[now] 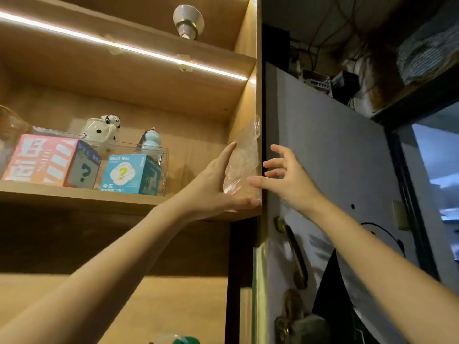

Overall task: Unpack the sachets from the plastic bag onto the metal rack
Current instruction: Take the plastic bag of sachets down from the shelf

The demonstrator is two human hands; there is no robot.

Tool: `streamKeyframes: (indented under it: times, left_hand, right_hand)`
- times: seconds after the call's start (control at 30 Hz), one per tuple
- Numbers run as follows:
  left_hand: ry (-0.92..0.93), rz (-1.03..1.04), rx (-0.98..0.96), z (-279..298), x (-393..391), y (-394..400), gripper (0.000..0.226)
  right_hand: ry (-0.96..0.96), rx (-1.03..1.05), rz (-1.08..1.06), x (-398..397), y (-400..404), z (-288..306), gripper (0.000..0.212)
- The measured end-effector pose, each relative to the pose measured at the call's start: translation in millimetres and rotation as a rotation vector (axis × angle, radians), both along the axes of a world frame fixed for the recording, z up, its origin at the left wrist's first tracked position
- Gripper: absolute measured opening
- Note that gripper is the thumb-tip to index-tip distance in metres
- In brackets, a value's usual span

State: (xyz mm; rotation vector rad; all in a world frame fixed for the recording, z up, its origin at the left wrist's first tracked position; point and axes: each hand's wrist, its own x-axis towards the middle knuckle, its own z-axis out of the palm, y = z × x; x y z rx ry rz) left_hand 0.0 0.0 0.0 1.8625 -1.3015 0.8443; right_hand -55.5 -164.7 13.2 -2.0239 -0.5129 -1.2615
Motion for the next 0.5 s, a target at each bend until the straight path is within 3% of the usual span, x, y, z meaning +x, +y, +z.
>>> streamKeyframes:
  times: [0.13, 0.3, 0.4, 0.5]
  left_hand:
    - [-0.056, 0.068, -0.005, 3.3, 27.9, -23.8, 0.111]
    - [-0.085, 0.402, 0.059, -3.1, 58.2, -41.2, 0.108]
    - [-0.173, 0.438, -0.014, -14.8, 65.5, -51.1, 0.089]
    - [-0.282, 0.458, -0.126, -17.8, 69.6, -57.5, 0.062]
  right_hand:
    - [0.030, 0.063, -0.033, 25.3, -6.2, 7.9, 0.085]
    - [0.080, 0.101, -0.137, 59.6, -13.5, 13.6, 0.084]
    - [0.088, 0.141, -0.183, 74.1, -12.5, 9.2, 0.076]
    - [0.013, 0.159, -0.240, 82.0, -8.9, 7.5, 0.051]
